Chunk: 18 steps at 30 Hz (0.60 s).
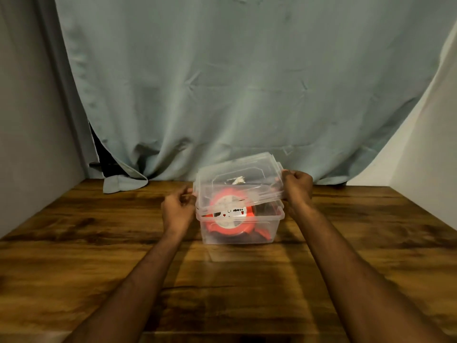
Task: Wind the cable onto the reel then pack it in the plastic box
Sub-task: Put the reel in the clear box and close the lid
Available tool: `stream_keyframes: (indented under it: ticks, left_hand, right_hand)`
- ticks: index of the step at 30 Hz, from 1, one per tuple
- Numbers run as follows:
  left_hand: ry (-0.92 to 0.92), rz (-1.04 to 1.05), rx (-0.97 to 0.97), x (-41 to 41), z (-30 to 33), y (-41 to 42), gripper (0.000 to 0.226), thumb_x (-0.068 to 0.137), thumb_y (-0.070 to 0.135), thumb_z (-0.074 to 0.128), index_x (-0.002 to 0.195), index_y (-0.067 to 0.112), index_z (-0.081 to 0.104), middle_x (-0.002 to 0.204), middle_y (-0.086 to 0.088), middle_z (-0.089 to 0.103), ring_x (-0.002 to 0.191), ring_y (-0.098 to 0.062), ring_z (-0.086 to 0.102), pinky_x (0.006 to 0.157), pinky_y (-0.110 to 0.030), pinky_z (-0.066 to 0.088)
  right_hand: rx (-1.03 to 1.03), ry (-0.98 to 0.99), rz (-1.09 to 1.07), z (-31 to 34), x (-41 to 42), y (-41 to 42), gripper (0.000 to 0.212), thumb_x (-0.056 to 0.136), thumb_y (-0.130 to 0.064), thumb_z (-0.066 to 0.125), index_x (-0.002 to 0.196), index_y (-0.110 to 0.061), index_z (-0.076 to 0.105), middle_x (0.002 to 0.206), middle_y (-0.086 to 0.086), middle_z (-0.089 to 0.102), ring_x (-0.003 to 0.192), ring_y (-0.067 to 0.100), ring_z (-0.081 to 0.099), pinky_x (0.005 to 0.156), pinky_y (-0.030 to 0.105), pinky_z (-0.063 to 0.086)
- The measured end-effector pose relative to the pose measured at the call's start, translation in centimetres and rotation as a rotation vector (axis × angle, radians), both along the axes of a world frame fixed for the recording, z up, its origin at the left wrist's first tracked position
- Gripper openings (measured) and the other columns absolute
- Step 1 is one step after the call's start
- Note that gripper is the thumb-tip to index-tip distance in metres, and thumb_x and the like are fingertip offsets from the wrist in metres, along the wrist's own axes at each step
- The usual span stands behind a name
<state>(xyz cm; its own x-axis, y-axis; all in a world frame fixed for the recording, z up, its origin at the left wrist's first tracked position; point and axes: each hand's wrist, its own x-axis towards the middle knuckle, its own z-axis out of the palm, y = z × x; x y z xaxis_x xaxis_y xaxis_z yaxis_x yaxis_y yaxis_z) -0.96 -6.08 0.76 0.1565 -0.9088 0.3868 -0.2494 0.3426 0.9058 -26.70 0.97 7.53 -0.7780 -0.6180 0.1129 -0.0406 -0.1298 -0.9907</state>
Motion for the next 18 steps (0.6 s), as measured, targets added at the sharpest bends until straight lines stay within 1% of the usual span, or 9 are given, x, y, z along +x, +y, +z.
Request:
stream_keyframes:
  ticks: [2, 4, 5, 7, 10, 13, 14, 17, 18]
  left_hand:
    - [0.045, -0.017, 0.064, -0.2, -0.4, 0.0, 0.041, 0.091, 0.007, 0.075, 0.131, 0.002, 0.068, 0.116, -0.015, 0.077, 0.097, -0.02, 0.071, 0.096, -0.036, 0.058]
    - [0.083, -0.014, 0.089, -0.6, -0.7, -0.1, 0.041, 0.09, 0.009, 0.076, 0.13, 0.003, 0.069, 0.114, -0.013, 0.077, 0.091, -0.014, 0.07, 0.093, -0.034, 0.058]
    - [0.087, -0.003, 0.095, -0.7, -0.7, -0.1, 0.041, 0.09, 0.01, 0.077, 0.13, 0.005, 0.07, 0.113, -0.012, 0.078, 0.089, -0.012, 0.069, 0.092, -0.033, 0.058]
    - [0.073, 0.021, 0.105, -0.8, -0.6, -0.1, 0.044, 0.089, 0.013, 0.079, 0.131, 0.006, 0.069, 0.115, -0.011, 0.078, 0.089, -0.013, 0.069, 0.092, -0.034, 0.059]
    - [-0.003, 0.029, 0.161, -0.8, -0.4, -0.5, 0.051, 0.088, 0.015, 0.081, 0.135, 0.003, 0.065, 0.128, -0.015, 0.073, 0.104, -0.023, 0.07, 0.093, -0.036, 0.059]
    - [-0.052, -0.022, 0.238, -0.9, -0.3, -0.5, 0.052, 0.09, 0.015, 0.079, 0.137, 0.002, 0.063, 0.136, -0.017, 0.069, 0.116, -0.031, 0.069, 0.099, -0.046, 0.059]
    - [-0.056, -0.023, 0.245, -1.0, -0.2, -0.5, 0.051, 0.09, 0.015, 0.078, 0.137, 0.003, 0.063, 0.136, -0.017, 0.069, 0.117, -0.032, 0.069, 0.099, -0.047, 0.059]
    - [-0.053, -0.003, 0.255, -1.1, 0.2, -0.8, 0.046, 0.092, 0.018, 0.077, 0.135, 0.007, 0.065, 0.133, -0.014, 0.07, 0.116, -0.03, 0.069, 0.097, -0.047, 0.06]
    - [-0.06, -0.011, 0.255, -1.0, 0.3, -1.0, 0.045, 0.092, 0.018, 0.076, 0.134, 0.007, 0.066, 0.132, -0.013, 0.071, 0.116, -0.029, 0.069, 0.097, -0.047, 0.06]
  right_hand:
    - [0.049, 0.067, -0.034, -0.9, -0.3, 0.2, 0.016, 0.095, -0.016, 0.059, 0.082, -0.014, 0.068, 0.083, 0.009, 0.071, 0.075, 0.027, 0.066, 0.066, 0.038, 0.056]
    - [0.144, 0.178, -0.043, -1.9, -0.7, 0.4, 0.016, 0.095, -0.028, 0.064, 0.083, -0.018, 0.067, 0.088, 0.008, 0.072, 0.074, 0.022, 0.065, 0.066, 0.035, 0.054]
    - [0.191, 0.239, -0.053, -2.4, -0.8, 0.5, 0.019, 0.093, -0.034, 0.067, 0.084, -0.017, 0.067, 0.088, 0.007, 0.072, 0.075, 0.022, 0.065, 0.067, 0.035, 0.053]
    - [0.267, 0.332, -0.081, -3.3, -1.0, 0.5, 0.026, 0.087, -0.039, 0.074, 0.081, -0.015, 0.066, 0.085, 0.006, 0.072, 0.079, 0.028, 0.067, 0.073, 0.038, 0.054]
    - [0.316, 0.304, -0.078, -4.2, -1.0, 0.1, 0.031, 0.08, -0.038, 0.081, 0.07, -0.018, 0.058, 0.079, 0.005, 0.07, 0.079, 0.029, 0.067, 0.075, 0.041, 0.055]
    - [0.351, 0.262, -0.06, -4.6, -0.8, -0.2, 0.032, 0.077, -0.038, 0.082, 0.068, -0.019, 0.058, 0.077, 0.005, 0.07, 0.078, 0.029, 0.068, 0.076, 0.046, 0.06]
    - [0.351, 0.253, -0.056, -4.6, -0.7, -0.3, 0.029, 0.077, -0.038, 0.081, 0.071, -0.019, 0.059, 0.079, 0.005, 0.07, 0.079, 0.029, 0.068, 0.077, 0.047, 0.06]
    - [0.362, 0.245, -0.06, -4.8, -0.9, -0.8, 0.023, 0.081, -0.033, 0.078, 0.092, -0.022, 0.06, 0.095, 0.001, 0.068, 0.088, 0.026, 0.066, 0.084, 0.046, 0.06]
    - [0.37, 0.252, -0.046, -4.8, -1.0, -1.0, 0.02, 0.083, -0.032, 0.076, 0.094, -0.025, 0.061, 0.096, 0.0, 0.067, 0.089, 0.025, 0.066, 0.084, 0.045, 0.06]
